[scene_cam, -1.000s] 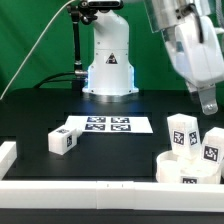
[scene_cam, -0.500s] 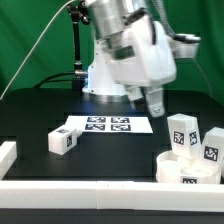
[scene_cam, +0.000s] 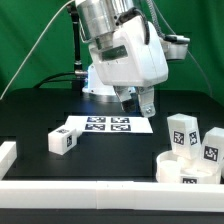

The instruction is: Assemble stool

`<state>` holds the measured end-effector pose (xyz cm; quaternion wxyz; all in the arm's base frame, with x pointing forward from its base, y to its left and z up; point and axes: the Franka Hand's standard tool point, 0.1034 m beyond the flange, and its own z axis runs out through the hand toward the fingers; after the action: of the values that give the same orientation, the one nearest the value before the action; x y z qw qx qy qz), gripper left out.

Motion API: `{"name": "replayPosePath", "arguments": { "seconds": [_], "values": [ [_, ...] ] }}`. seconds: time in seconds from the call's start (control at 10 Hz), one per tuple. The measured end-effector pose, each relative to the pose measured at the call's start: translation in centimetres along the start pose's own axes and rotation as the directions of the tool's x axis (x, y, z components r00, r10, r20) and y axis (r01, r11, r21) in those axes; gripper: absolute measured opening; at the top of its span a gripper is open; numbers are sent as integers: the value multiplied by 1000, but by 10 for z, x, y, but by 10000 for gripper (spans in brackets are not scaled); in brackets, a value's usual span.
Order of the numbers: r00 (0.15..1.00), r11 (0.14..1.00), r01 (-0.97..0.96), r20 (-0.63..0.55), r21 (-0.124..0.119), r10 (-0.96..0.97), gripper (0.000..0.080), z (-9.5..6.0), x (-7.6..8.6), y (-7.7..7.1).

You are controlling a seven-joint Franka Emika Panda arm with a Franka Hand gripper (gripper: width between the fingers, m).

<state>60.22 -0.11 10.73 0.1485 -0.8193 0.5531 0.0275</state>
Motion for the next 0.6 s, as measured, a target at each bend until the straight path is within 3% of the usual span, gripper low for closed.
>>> {"name": "replayPosePath", "arguments": {
  "seconds": [0.3,0.6],
  "values": [
    [889,884,449,-34,-129,-457,649,6,12,5],
    [769,763,631,-8,-140,-639,649,5,14,5]
  ]
}}
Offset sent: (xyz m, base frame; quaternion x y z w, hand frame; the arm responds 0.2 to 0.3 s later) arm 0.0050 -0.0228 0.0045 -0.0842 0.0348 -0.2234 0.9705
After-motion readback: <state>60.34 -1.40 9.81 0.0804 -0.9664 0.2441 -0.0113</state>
